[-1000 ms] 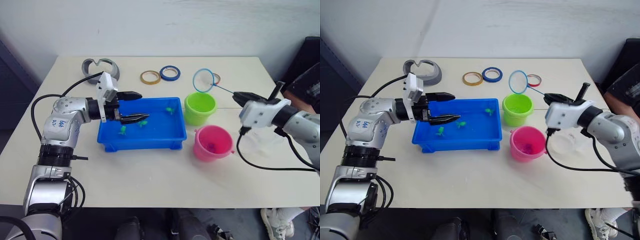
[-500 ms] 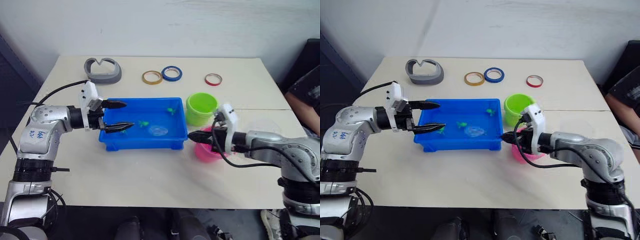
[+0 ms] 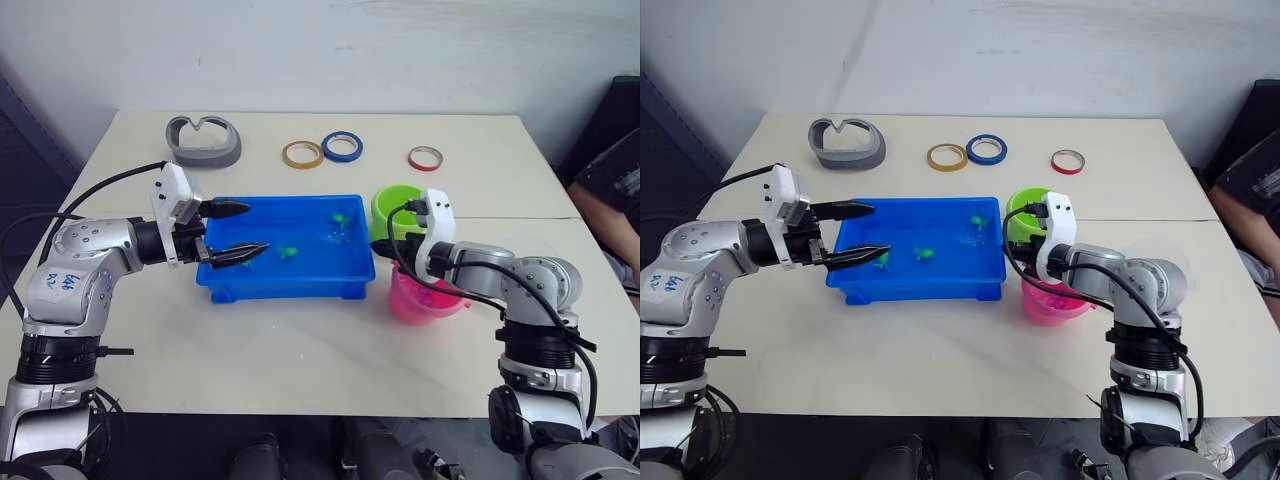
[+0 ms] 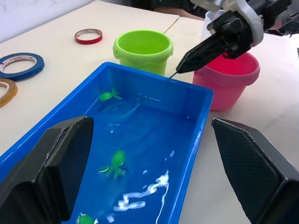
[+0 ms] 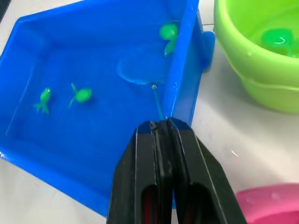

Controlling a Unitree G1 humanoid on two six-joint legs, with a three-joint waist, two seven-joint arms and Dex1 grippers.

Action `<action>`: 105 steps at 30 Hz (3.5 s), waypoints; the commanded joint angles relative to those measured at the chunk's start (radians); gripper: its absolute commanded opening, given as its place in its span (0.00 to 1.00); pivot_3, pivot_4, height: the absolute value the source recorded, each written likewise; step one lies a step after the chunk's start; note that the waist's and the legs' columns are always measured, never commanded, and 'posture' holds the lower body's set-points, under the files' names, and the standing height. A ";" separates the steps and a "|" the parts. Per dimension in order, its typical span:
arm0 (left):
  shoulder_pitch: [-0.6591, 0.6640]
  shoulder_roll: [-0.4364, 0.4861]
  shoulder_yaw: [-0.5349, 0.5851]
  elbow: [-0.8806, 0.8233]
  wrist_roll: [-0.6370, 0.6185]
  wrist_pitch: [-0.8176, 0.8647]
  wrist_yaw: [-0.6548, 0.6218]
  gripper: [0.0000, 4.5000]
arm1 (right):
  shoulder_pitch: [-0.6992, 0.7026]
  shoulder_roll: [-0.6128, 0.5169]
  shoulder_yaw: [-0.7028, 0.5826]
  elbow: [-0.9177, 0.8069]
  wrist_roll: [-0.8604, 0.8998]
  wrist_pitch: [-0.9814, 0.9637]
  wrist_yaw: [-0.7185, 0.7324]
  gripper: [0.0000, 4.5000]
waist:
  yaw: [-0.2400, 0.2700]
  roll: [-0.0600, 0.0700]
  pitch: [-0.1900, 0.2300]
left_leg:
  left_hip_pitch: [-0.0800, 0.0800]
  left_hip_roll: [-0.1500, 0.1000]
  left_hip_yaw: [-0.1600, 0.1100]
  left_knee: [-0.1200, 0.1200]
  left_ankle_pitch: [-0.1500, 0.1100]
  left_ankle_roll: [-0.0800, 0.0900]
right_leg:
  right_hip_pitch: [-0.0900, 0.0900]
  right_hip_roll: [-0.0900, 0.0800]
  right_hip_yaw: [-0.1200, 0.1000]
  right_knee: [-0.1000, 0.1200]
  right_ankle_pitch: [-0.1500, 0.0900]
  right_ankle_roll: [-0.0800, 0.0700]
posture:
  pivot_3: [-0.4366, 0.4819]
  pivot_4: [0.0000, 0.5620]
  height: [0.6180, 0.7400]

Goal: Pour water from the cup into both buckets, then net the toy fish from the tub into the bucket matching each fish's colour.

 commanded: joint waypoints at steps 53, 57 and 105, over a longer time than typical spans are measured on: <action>-0.325 -0.210 -0.126 0.390 0.084 -0.216 -0.153 0.99 | 0.421 -0.848 0.189 -0.157 -1.215 -1.494 0.458 0.00 | 0.006 0.000 0.000 | 0.001 -0.001 0.002 -0.001 0.000 0.000 | 0.000 0.000 0.002 -0.001 0.000 0.000 | 0.48 0.27 1.00; -0.304 -0.196 -0.118 0.372 0.085 -0.209 -0.146 0.99 | 0.393 -0.847 0.167 -0.082 -1.227 -1.551 0.472 0.00 | 0.005 0.000 0.000 | 0.001 -0.001 0.002 -0.001 0.000 0.000 | 0.000 0.000 0.002 -0.001 0.000 0.000 | 0.48 0.27 1.00; 0.059 0.064 0.094 -0.067 -0.067 0.032 -0.010 0.99 | 0.187 -0.325 0.182 -0.227 -0.409 -0.528 0.879 0.00 | 0.007 0.000 0.000 | 0.000 0.000 0.000 0.001 -0.001 0.001 | 0.001 0.000 -0.001 0.000 0.000 0.000 | 0.48 0.27 1.00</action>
